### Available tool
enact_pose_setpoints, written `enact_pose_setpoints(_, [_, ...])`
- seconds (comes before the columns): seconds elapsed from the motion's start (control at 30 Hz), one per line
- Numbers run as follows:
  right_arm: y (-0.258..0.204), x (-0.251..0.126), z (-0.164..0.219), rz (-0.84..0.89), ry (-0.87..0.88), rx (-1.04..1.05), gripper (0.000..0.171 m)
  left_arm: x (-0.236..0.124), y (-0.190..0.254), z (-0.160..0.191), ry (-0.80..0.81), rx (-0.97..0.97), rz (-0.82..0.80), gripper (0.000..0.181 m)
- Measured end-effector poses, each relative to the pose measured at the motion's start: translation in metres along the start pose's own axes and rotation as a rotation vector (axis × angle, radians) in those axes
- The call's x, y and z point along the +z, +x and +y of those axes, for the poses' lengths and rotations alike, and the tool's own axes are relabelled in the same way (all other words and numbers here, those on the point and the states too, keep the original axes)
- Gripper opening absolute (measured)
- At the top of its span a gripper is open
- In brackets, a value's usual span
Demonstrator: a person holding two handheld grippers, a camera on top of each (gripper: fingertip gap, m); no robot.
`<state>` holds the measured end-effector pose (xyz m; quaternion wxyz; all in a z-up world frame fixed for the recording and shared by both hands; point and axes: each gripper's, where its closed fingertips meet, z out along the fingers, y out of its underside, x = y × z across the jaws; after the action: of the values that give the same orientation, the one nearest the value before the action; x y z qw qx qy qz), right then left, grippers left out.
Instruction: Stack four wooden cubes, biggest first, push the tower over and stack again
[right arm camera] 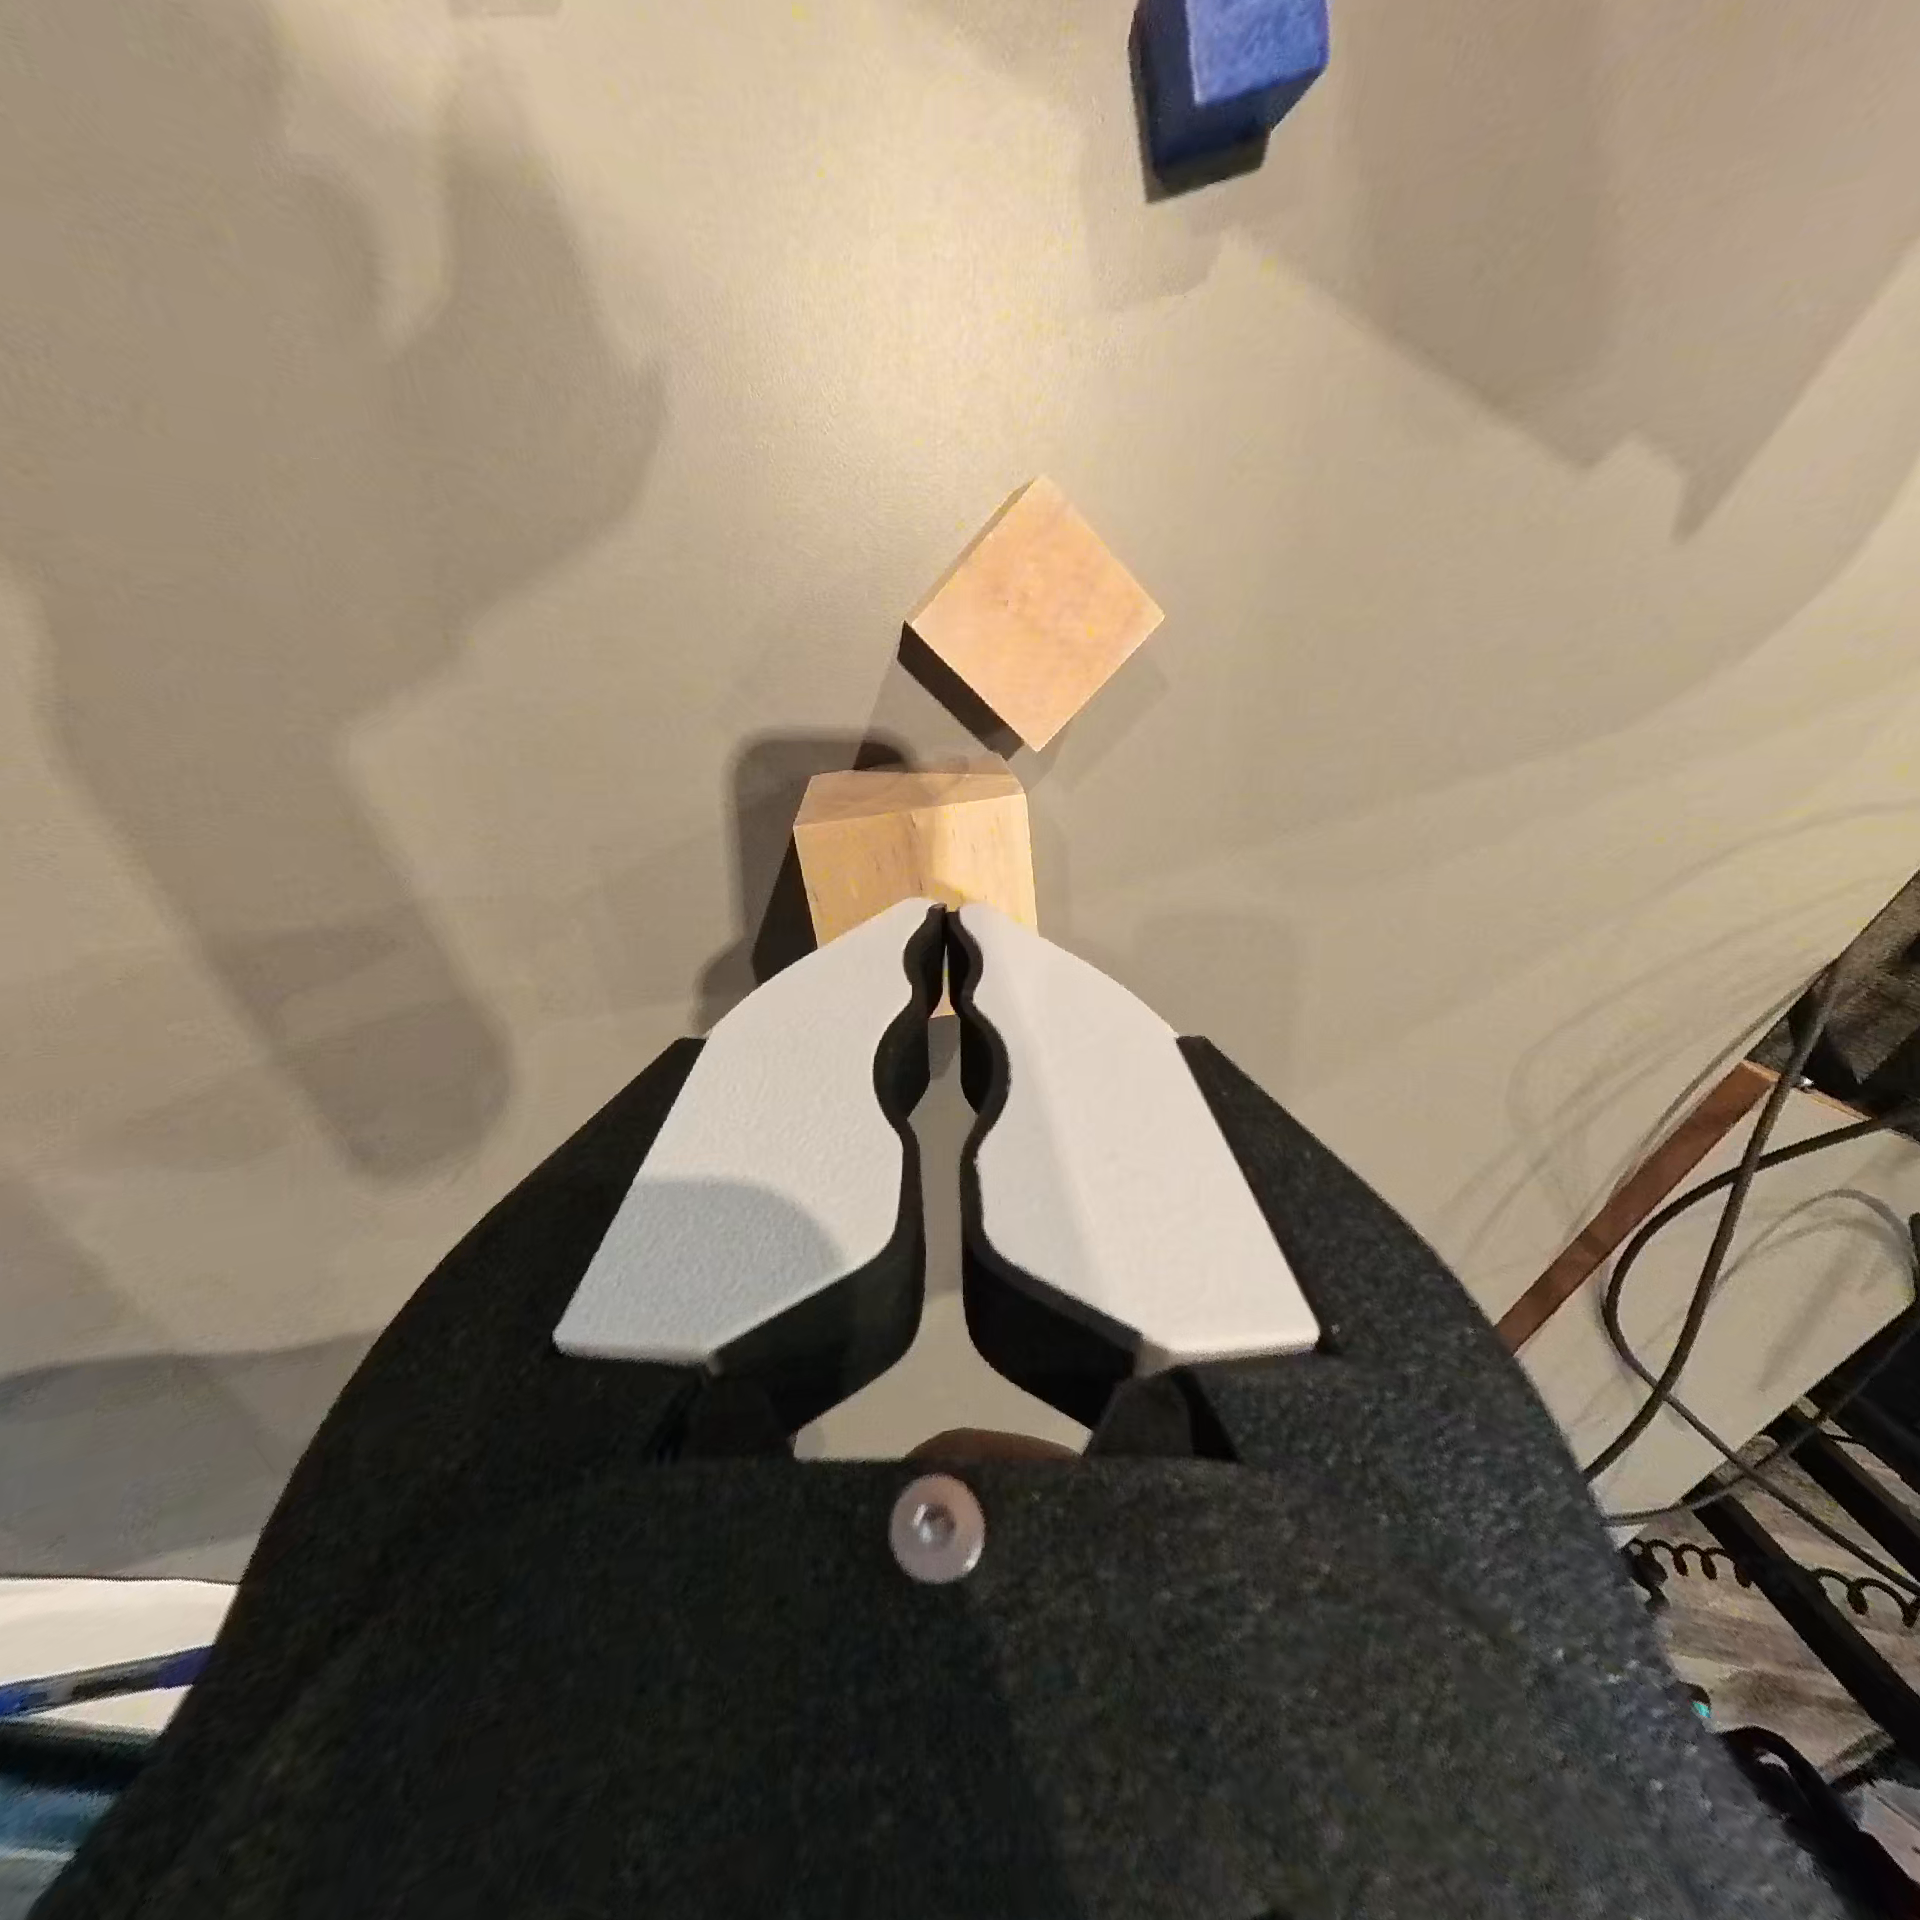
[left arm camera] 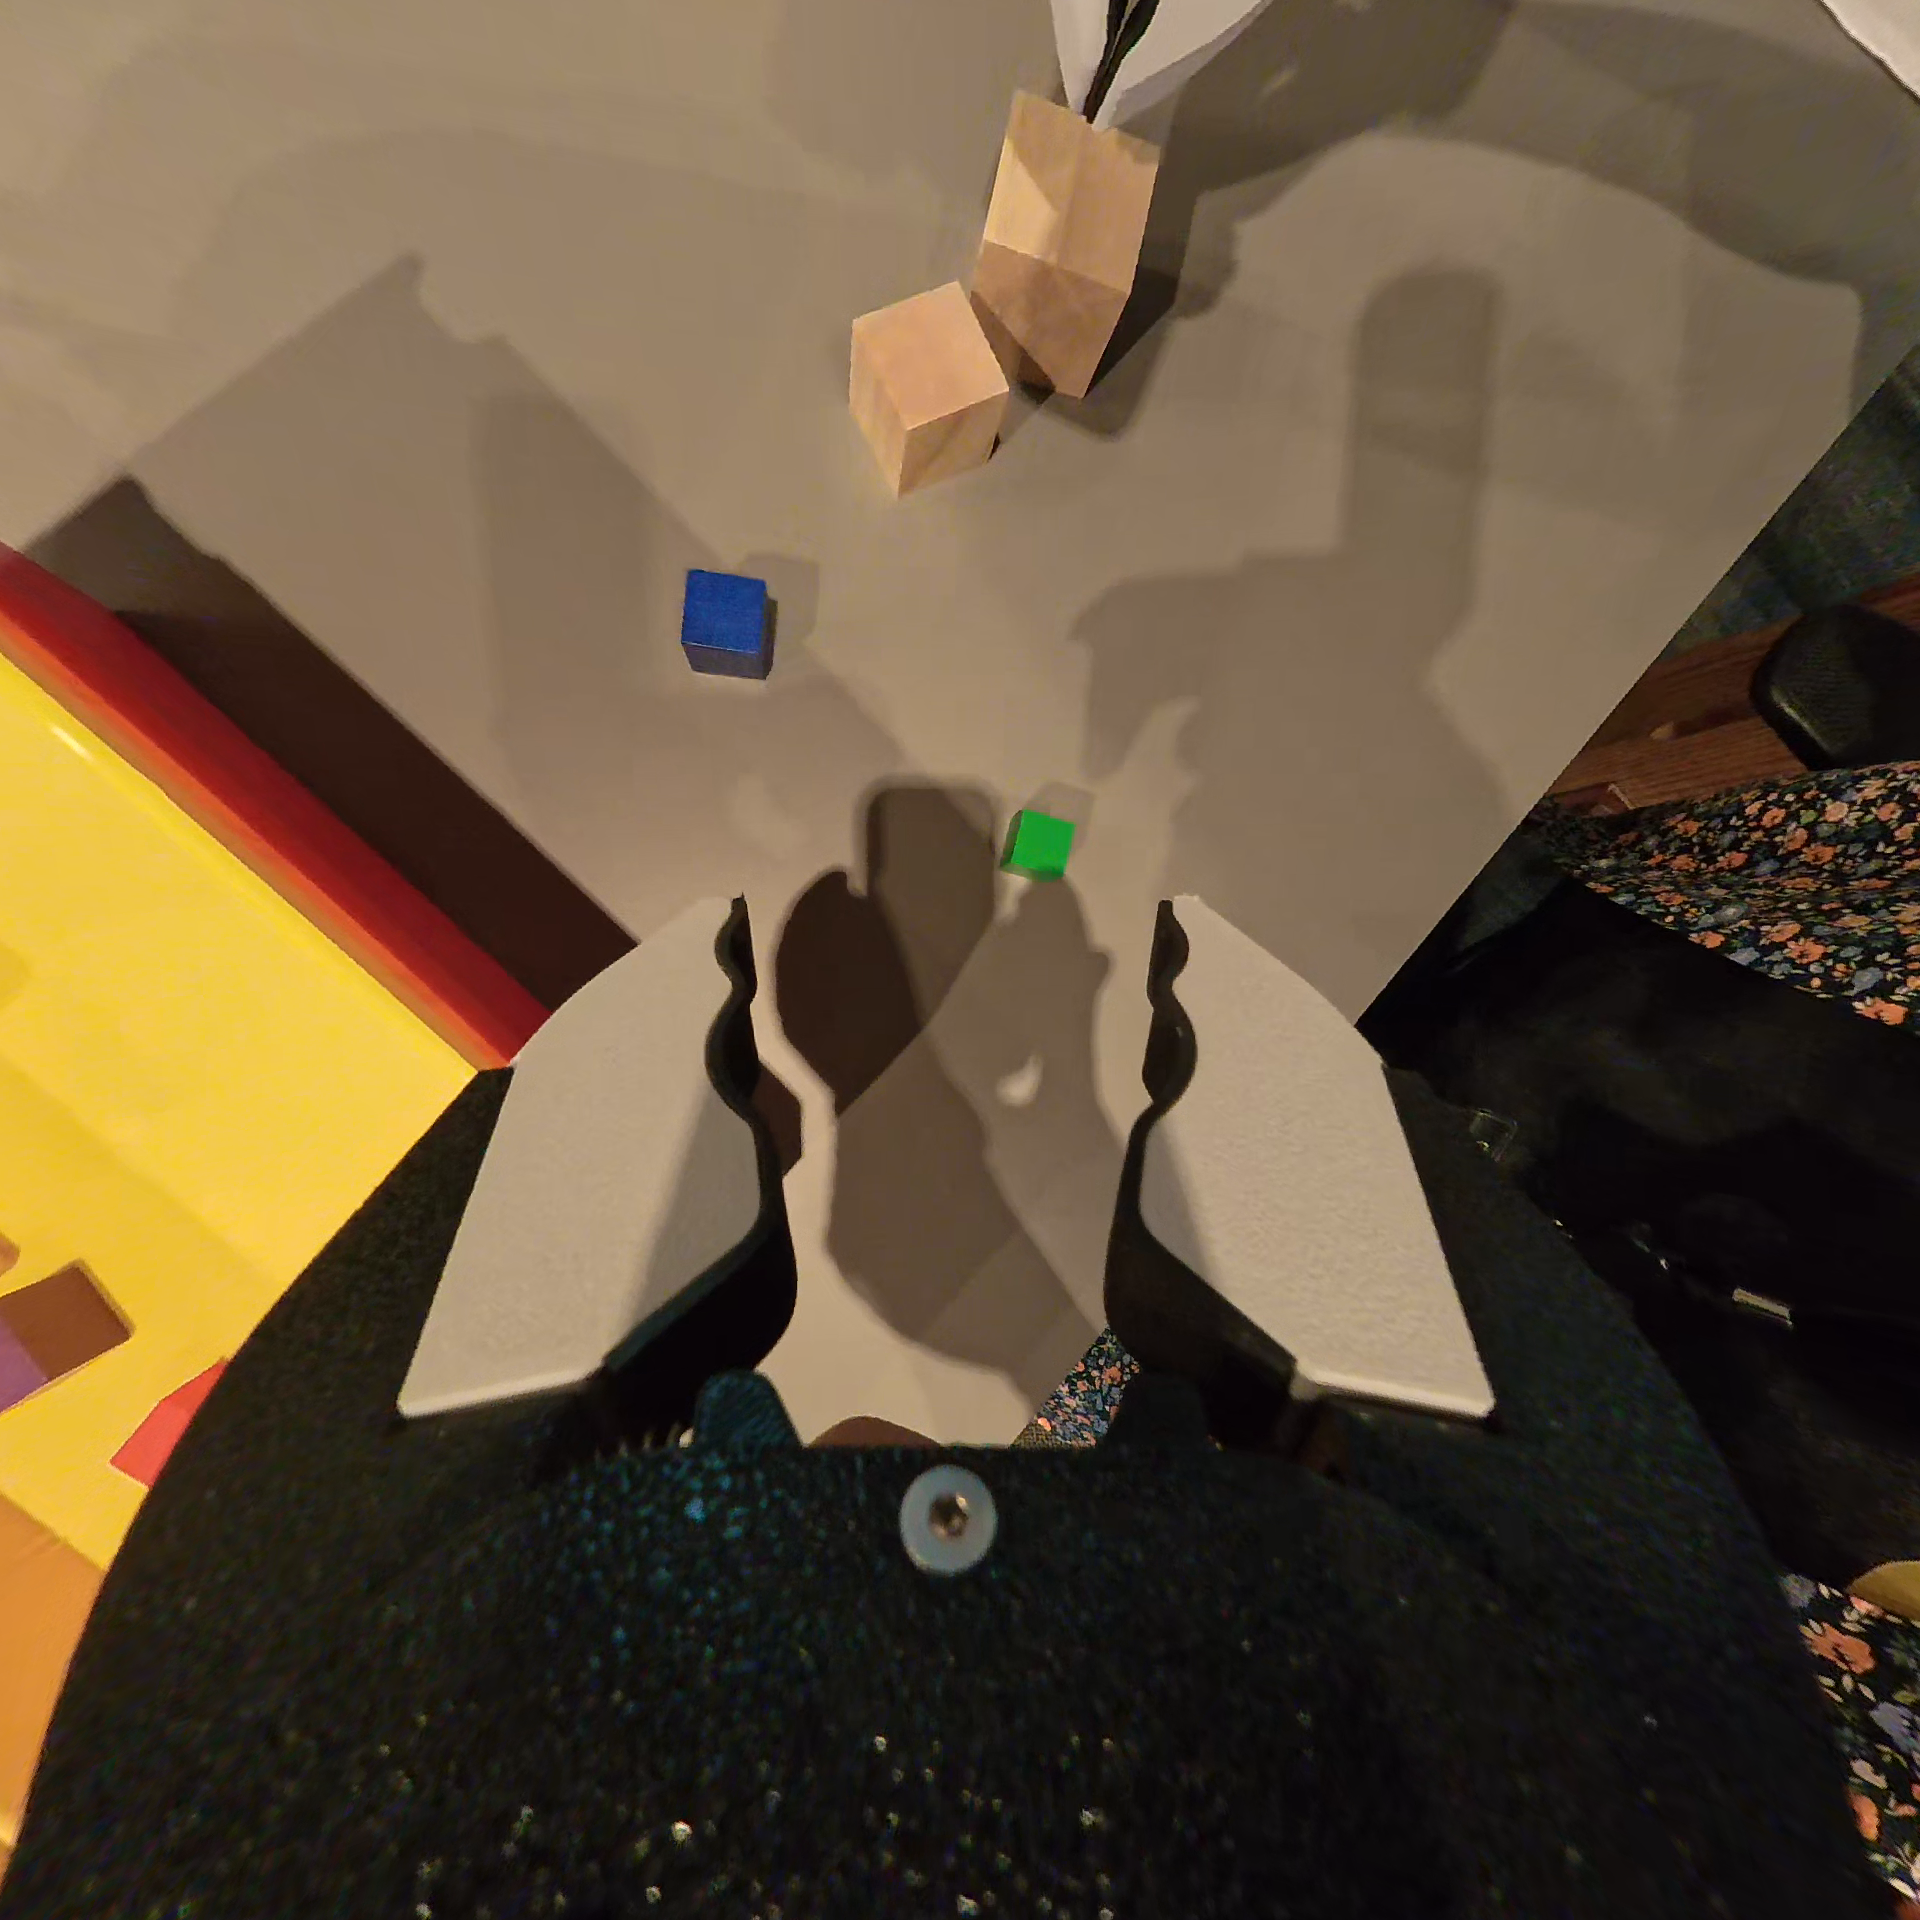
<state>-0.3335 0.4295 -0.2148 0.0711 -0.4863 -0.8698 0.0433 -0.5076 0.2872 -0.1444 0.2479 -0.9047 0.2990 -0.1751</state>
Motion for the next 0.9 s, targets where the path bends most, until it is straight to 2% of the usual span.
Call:
enact_pose_setpoints(0.13, [-0.003, -0.001, -0.003, -0.013, 0.02, 0.004, 0.004, -0.001, 0.001, 0.0, 0.002, 0.003, -0.001, 0.072])
enact_pose_setpoints(0.2, [-0.003, -0.002, -0.004, -0.012, 0.031, 0.039, 0.037, -0.001, 0.002, 0.0, 0.001, 0.006, -0.001, 0.073])
enact_pose_setpoints(0.23, [-0.003, -0.002, -0.003, -0.018, 0.021, 0.055, 0.045, -0.001, 0.002, 0.0, 0.0, 0.008, -0.001, 0.073])
enact_pose_setpoints(0.5, [-0.013, 0.002, 0.0, -0.006, -0.016, 0.101, 0.051, 0.002, 0.006, 0.0, -0.009, 0.027, -0.001, 0.076])
enact_pose_setpoints(0.53, [-0.014, 0.002, 0.0, -0.005, -0.024, 0.117, 0.054, 0.002, 0.007, 0.0, -0.008, 0.029, -0.002, 0.076])
enact_pose_setpoints(0.6, [-0.015, 0.001, 0.001, 0.026, -0.043, 0.159, 0.075, 0.003, 0.007, -0.001, -0.004, 0.031, -0.005, 0.078])
enact_pose_setpoints(0.7, [-0.014, -0.006, 0.003, 0.106, -0.065, 0.271, 0.077, 0.005, 0.008, -0.006, 0.016, 0.044, -0.017, 0.081])
enact_pose_setpoints(0.9, [-0.044, -0.029, -0.007, 0.146, 0.073, 0.406, 0.076, 0.021, 0.015, -0.025, 0.026, 0.232, 0.007, 0.081])
